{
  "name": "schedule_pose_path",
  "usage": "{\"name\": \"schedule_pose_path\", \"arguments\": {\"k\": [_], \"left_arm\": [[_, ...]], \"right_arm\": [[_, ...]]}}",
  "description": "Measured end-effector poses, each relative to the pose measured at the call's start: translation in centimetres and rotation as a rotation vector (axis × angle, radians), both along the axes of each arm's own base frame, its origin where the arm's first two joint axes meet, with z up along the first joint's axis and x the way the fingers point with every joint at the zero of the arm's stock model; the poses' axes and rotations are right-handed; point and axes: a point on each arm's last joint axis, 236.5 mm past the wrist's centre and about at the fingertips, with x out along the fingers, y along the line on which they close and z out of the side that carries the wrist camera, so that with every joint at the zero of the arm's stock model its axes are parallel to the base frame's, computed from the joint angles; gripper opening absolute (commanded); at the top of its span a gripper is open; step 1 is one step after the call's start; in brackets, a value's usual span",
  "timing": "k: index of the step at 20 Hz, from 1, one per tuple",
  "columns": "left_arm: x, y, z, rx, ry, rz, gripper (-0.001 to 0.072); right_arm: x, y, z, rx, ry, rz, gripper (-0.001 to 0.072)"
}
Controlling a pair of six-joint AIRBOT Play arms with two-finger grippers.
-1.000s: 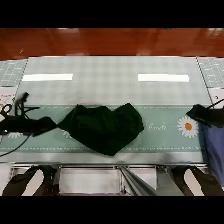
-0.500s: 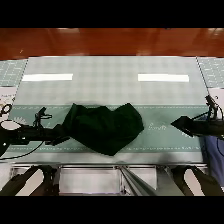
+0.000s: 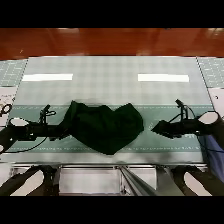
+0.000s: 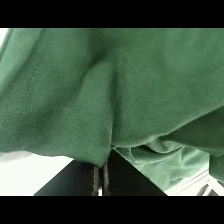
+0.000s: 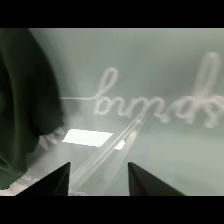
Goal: Fold the shirts.
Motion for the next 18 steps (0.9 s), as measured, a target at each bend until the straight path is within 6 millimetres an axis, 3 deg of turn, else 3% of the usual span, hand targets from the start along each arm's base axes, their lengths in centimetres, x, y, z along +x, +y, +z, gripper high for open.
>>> {"name": "schedule_pose_path", "arguments": {"k": [4,6,7,8,9,11,14,16,18], "left_arm": [[0.6,0.0,0.4,0.002,-0.019,-0.004,0.0021],[0.7,0.0,0.4,0.001,-0.022,-0.006,0.0021],[0.7,0.0,0.5,0.001,-0.023,-0.007,0.0021],[0.8,0.0,0.5,0.001,-0.025,-0.006,0.0021],[0.9,0.0,0.6,0.002,-0.029,-0.008,0.0021],[1.5,0.1,1.4,0.003,-0.059,-0.013,0.0021],[4.2,0.3,5.4,0.012,-0.188,-0.037,0.0020],[6.9,0.6,10.5,0.032,-0.334,-0.038,0.0021],[9.4,1.0,17.2,0.061,-0.509,-0.032,0.0020]], "right_arm": [[1.3,4.3,-1.3,0.106,0.042,0.036,0.0417],[1.7,6.4,-1.6,0.149,0.071,0.061,0.0382],[1.9,7.2,-1.8,0.157,0.076,0.076,0.0264],[2.3,7.8,-2.1,0.155,0.074,0.091,0.0097],[2.7,8.2,-2.2,0.150,0.066,0.111,0.0025],[4.2,9.4,-1.0,0.174,0.022,0.142,0.0024],[7.7,10.2,3.5,0.193,-0.114,0.206,0.0024],[11.1,9.6,9.1,0.174,-0.268,0.231,0.0023],[14.0,8.2,15.9,0.124,-0.439,0.242,0.0023]]}}
